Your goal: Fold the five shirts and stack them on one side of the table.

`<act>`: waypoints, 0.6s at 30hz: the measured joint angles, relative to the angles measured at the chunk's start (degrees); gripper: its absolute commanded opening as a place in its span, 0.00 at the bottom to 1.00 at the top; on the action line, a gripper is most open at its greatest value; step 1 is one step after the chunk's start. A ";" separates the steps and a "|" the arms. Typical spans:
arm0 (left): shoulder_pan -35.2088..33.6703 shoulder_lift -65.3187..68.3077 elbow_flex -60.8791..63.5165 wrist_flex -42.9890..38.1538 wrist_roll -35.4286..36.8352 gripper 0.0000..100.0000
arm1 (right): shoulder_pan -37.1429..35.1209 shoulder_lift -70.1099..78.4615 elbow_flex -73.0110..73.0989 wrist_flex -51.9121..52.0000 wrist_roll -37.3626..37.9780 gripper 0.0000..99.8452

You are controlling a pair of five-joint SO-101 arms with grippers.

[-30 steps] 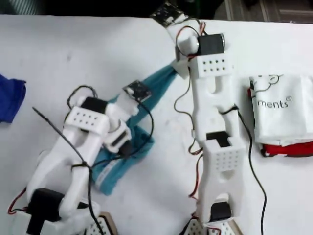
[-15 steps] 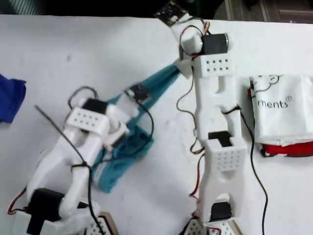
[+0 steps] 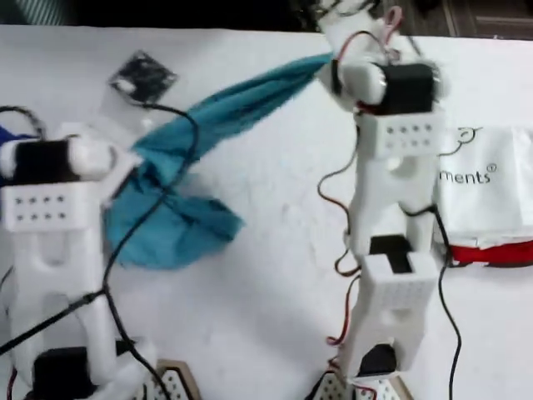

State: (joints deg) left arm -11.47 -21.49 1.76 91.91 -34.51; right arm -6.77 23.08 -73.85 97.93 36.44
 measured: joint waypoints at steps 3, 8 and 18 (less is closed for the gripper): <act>-4.66 -0.26 -0.09 0.00 -3.08 0.08 | 1.23 -4.48 -0.97 0.00 0.00 0.02; -12.48 0.53 3.34 0.53 -5.27 0.28 | 3.60 -12.75 -1.32 0.00 1.76 0.02; -11.96 2.11 9.14 -2.55 -5.63 0.26 | 0.00 -14.95 19.87 -3.60 4.75 0.02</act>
State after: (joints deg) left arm -23.43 -19.38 10.90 89.36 -40.13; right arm -6.77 8.13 -53.98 94.33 41.19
